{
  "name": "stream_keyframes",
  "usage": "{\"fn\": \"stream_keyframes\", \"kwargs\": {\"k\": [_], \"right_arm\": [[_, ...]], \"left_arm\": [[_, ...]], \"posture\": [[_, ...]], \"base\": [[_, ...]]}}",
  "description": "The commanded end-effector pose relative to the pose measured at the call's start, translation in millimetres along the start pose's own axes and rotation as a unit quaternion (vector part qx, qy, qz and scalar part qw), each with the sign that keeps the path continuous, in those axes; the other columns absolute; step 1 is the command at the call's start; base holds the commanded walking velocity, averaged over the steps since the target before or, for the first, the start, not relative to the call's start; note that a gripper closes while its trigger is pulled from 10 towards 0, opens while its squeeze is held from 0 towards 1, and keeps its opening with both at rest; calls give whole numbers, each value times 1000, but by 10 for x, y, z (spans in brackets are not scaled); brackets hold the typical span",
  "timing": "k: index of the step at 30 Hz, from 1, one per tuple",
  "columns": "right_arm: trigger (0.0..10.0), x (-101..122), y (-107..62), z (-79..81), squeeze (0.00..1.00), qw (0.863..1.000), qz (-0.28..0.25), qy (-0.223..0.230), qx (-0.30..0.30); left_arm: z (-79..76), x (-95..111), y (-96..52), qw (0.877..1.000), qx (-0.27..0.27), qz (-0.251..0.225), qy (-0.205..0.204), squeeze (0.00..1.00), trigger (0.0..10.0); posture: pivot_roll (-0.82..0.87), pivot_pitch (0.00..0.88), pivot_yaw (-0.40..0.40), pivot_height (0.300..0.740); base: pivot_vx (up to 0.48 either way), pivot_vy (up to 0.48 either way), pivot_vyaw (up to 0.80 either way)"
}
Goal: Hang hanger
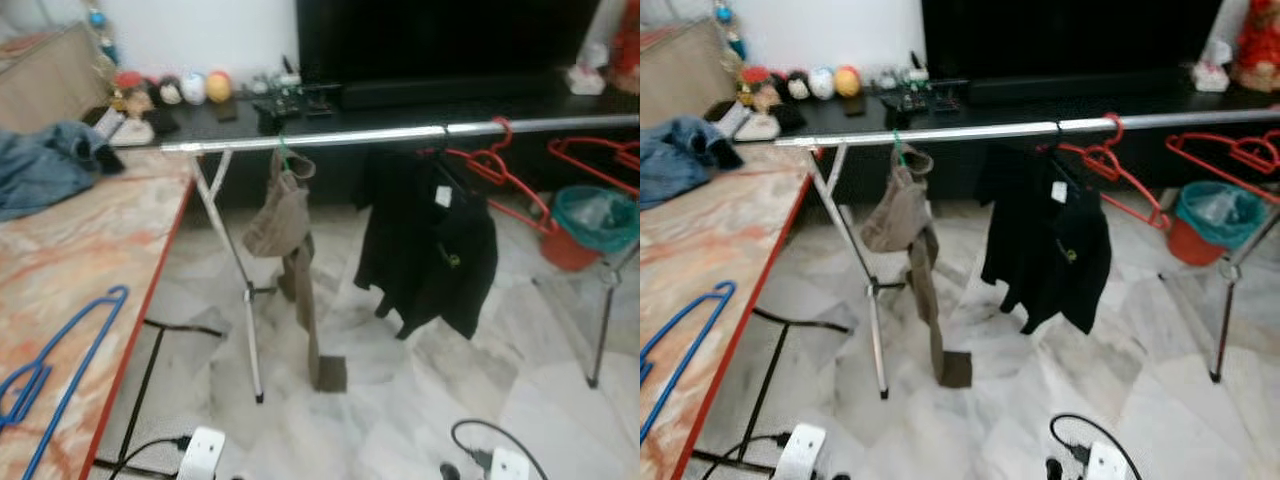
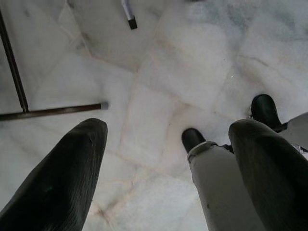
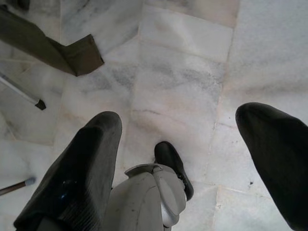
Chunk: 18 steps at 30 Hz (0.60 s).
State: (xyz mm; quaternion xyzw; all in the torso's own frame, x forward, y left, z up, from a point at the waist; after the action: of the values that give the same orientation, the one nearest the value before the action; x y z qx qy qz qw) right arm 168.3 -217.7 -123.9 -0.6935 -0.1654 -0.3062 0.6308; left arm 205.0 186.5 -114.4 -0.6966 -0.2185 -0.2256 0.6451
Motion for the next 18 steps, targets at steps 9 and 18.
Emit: {"fn": "stream_keyframes", "kwargs": {"k": [9,18], "right_arm": [[10000,-39,-18,-51,0,1000,2,10,-6],[10000,-24,-8,9,0,1000,0,10,-2]], "left_arm": [[58,-32,-14,1000,8,6,-6,0,10000],[46,19,-5,1000,3,-1,-3,0,10000]], "posture": [[-47,0,76,740],[-47,0,79,740]], "base": [[172,0,0],[263,0,-490]]}}
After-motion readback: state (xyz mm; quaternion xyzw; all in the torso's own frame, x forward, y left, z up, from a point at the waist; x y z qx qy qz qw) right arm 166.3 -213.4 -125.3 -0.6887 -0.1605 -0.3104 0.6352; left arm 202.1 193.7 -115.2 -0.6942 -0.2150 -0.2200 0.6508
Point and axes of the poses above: a point about 5 cm out from each wrist's last joint towards the gripper, its own y axis pointing out of the wrist towards the gripper, its own x axis along the axis of the wrist's last joint, z = x × y, the point moved 4 cm from there along y, pointing out of the wrist towards the gripper, and after that the axes turned 13 degrees about -y, right-handed, at the moved point
